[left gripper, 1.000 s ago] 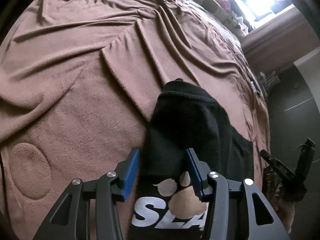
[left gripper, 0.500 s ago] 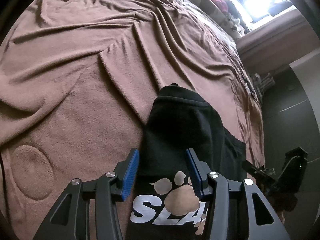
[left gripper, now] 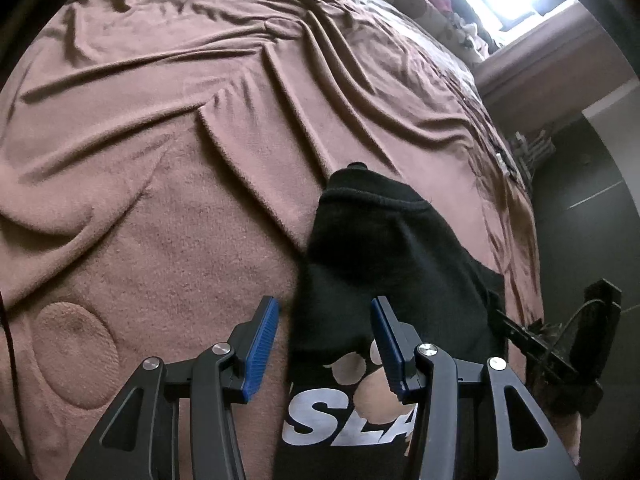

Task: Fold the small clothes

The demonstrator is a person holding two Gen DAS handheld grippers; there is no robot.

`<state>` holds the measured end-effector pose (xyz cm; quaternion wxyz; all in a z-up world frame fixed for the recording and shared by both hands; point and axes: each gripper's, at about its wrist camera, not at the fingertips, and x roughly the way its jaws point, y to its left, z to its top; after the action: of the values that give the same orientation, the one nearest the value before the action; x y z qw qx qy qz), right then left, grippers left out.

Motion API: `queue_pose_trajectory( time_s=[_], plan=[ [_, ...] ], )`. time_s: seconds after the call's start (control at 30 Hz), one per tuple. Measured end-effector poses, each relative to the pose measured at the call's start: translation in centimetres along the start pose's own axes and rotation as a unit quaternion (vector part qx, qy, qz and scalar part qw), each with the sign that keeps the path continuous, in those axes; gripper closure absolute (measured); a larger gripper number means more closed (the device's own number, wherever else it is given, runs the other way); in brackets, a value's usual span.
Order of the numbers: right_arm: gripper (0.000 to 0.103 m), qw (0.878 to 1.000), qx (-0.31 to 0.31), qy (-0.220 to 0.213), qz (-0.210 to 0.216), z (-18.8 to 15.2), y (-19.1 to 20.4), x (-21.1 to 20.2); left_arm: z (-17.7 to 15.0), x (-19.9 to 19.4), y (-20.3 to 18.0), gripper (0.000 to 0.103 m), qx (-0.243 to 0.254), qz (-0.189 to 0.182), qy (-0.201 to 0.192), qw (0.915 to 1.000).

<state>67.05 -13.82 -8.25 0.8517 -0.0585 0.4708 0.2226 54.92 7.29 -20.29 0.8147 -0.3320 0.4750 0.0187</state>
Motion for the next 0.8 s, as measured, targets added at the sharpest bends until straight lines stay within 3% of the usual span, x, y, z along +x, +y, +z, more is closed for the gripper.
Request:
queue_pose_trajectory(
  time_s=[0.1,0.17,0.23,0.3,0.5,0.67,0.8],
  plan=[
    [0.096,1.000,0.005,0.008,0.009,-0.2,0.6,0.0,0.0,0.2,0.1,0.053,0.000,-0.001,0.003,1.0000],
    [0.085,0.999,0.017,0.007,0.029,-0.1,-0.1,-0.7,0.1,0.2,0.2,0.053,0.000,-0.002,0.002,1.0000],
    [0.051,0.999,0.023,-0.007,0.047,-0.3,-1.2,-2.0,0.1,0.3,0.4,0.053,-0.005,-0.010,0.005,0.9999],
    [0.039,0.998,0.025,-0.023,0.052,-0.6,-2.2,-3.1,0.0,0.5,0.6,0.053,-0.010,-0.014,0.010,0.9998],
    [0.039,0.991,0.079,-0.026,0.107,-3.3,-7.1,-4.4,-0.1,0.4,0.7,0.053,-0.009,-0.015,0.011,0.9998],
    [0.039,0.974,0.120,-0.011,0.193,-4.9,-10.4,-3.5,-0.2,0.4,0.5,0.053,-0.002,-0.013,0.013,0.9998],
    [0.039,0.965,0.126,-0.005,0.230,-5.3,-11.5,-2.4,-0.6,0.7,0.2,0.054,0.016,-0.006,0.015,0.9998]
  ],
)
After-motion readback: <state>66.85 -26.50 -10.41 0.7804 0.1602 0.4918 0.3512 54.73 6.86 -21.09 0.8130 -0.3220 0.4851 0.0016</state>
